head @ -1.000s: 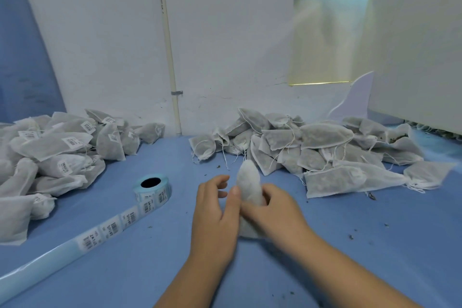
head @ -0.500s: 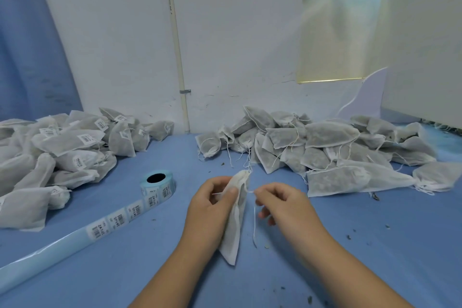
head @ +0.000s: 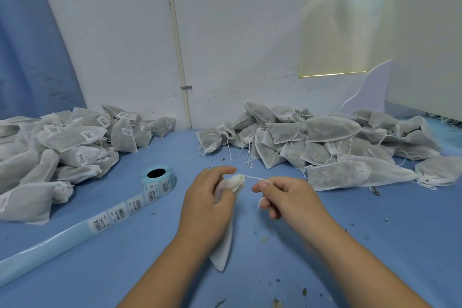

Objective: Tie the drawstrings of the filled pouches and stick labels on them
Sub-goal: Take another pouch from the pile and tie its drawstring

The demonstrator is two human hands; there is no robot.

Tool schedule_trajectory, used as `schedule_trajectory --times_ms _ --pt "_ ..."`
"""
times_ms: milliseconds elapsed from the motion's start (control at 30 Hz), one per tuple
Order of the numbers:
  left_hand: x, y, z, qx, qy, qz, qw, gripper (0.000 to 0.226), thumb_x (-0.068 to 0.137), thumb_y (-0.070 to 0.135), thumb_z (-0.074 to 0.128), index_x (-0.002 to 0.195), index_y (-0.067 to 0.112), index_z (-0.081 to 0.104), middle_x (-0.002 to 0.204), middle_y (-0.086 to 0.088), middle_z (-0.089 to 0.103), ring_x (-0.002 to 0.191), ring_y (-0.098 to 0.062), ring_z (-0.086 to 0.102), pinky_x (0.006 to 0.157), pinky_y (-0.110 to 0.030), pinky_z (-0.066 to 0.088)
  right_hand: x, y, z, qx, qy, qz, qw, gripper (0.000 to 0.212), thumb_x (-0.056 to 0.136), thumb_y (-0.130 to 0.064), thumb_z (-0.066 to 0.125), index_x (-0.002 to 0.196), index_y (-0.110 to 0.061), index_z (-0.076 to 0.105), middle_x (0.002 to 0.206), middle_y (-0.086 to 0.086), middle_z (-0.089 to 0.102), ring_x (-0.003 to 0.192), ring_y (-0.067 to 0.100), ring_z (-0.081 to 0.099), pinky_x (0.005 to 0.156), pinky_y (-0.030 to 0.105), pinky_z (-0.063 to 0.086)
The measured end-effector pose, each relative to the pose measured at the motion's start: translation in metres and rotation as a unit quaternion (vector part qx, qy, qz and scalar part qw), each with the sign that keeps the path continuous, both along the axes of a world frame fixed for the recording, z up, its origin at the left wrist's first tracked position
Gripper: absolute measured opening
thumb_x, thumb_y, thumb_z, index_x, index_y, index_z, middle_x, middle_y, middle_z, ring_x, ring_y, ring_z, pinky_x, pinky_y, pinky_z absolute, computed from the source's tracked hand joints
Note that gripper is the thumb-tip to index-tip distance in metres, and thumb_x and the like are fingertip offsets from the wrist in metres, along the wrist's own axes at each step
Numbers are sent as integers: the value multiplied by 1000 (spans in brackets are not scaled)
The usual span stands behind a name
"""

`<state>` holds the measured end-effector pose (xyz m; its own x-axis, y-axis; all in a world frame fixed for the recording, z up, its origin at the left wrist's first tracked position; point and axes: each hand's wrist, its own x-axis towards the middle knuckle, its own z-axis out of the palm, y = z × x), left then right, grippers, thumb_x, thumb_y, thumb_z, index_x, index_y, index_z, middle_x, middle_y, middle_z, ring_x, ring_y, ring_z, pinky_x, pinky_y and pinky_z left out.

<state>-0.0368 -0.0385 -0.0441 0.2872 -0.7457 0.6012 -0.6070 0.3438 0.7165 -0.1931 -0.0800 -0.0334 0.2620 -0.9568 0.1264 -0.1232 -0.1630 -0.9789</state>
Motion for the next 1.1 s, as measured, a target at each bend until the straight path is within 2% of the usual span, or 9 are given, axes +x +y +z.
schedule_trajectory --times_ms 133,233,300,367,467,633,967,1033,1100 --pt "14 -3 -5 14 -229 108 967 14 86 10 66 90 22 71 89 9 54 80 -12 53 76 -33 33 -3 -3 1 -20 21 15 999 26 93 -28 58 73 -21 74 51 -3 44 45 9 37 50 19 33" --pt "12 -4 -13 88 -325 95 937 18 85 6 57 92 18 67 101 4 54 86 -21 47 72 -27 19 -1 -1 2 -21 21 54 998 28 93 -28 57 71 -19 73 57 -1 41 48 11 35 50 18 32" --pt "8 -4 -16 111 -338 52 933 26 84 3 51 100 18 64 107 3 55 95 -23 50 75 -24 25 -1 1 2 -19 6 80 997 31 94 -30 56 71 -19 74 56 -1 42 48 12 35 48 17 33" --pt "3 -4 -17 85 -308 -23 947 29 81 -1 49 103 13 62 104 2 56 97 -22 53 76 -24 34 -1 2 3 -18 -16 92 995 33 94 -32 55 72 -17 75 54 -1 41 48 13 35 48 18 34" --pt "-7 1 -17 84 -241 -107 961 33 80 11 47 109 17 63 89 16 55 82 -1 49 73 -9 35 -2 0 3 -19 -40 83 996 36 95 -33 53 71 -17 75 51 -2 46 47 13 38 49 19 35" --pt "-16 3 -16 152 -35 -148 977 20 88 12 61 82 30 67 72 15 64 64 5 55 64 -6 39 -8 -7 3 -24 -90 50 994 38 95 -31 53 65 -18 73 53 -3 51 47 12 40 49 20 36" --pt "-15 8 -5 210 -74 -153 963 28 98 22 53 75 33 64 63 29 61 56 8 50 57 -6 36 -22 -13 7 -22 -181 90 979 31 73 -36 61 55 -13 68 54 8 48 46 15 40 45 20 35" --pt "-15 10 -1 229 -35 -172 957 27 95 22 54 73 30 67 67 21 66 52 4 48 54 -8 36 -23 -14 8 -17 -193 84 977 30 73 -35 61 54 -12 68 51 6 47 45 14 39 45 20 35" --pt "-17 13 5 248 66 -212 943 23 87 22 58 67 25 70 66 10 68 48 -1 48 51 -12 38 -24 -14 10 -9 -210 77 975 30 74 -32 60 54 -12 67 49 4 46 44 13 39 45 20 34"
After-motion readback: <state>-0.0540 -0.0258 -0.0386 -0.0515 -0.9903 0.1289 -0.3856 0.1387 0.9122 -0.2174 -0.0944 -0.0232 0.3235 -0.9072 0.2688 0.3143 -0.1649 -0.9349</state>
